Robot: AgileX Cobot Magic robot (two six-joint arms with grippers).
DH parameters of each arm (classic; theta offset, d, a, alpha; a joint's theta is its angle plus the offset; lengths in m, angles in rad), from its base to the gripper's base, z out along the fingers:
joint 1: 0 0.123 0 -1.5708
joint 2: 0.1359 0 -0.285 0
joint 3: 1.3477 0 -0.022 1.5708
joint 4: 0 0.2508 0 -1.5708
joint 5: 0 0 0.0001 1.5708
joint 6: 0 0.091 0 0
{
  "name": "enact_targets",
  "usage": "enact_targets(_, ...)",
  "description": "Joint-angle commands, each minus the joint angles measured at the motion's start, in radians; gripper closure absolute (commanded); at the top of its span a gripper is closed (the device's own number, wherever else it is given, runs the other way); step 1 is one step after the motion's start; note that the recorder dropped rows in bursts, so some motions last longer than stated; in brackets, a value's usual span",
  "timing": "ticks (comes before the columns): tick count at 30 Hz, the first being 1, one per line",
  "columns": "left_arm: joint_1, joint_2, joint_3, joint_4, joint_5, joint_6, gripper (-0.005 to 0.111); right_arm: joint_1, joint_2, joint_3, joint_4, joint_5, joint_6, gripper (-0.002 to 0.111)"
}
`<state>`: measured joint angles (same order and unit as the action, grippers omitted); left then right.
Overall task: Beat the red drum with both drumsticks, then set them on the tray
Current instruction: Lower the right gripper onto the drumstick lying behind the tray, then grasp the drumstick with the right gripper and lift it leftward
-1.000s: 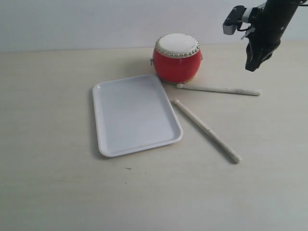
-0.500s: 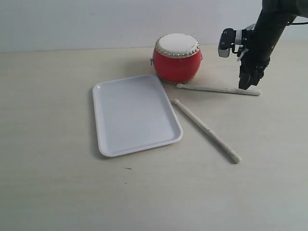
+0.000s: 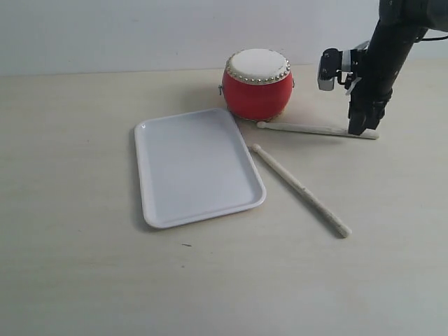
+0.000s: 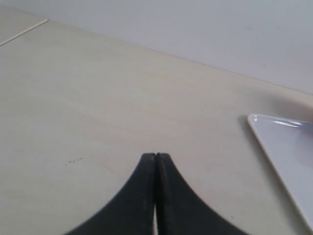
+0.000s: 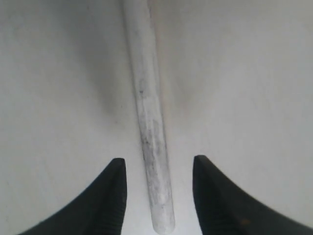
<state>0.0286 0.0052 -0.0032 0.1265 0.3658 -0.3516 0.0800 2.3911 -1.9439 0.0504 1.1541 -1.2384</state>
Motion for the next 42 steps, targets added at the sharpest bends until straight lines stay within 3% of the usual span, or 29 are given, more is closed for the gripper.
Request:
enact_targets(1, -0.007, 0.002, 0.003, -0.007, -0.002, 0.004, 0.107, 0.001, 0.028, -0.007, -0.014, 0.0, -0.013, 0.065)
enact_targets(11, -0.007, 0.002, 0.003, -0.007, -0.002, 0.004, 0.107, 0.001, 0.057, -0.007, -0.05, -0.002, -0.013, 0.069)
enact_targets(19, -0.007, 0.002, 0.003, -0.007, -0.002, 0.004, 0.107, 0.001, 0.051, -0.007, -0.056, 0.032, 0.014, 0.108)
enact_targets(27, -0.007, 0.002, 0.003, -0.007, -0.002, 0.004, 0.107, 0.05, -0.004, -0.007, -0.094, 0.067, 0.019, 0.108)
enact_targets(39, -0.007, 0.002, 0.003, -0.007, -0.002, 0.004, 0.107, 0.247, -0.234, 0.015, -0.136, 0.067, 0.14, 0.108)
enact_targets(42, -0.007, 0.002, 0.003, -0.007, -0.002, 0.004, 0.107, 0.258, -0.297, 0.018, -0.043, 0.067, 0.225, 0.108)
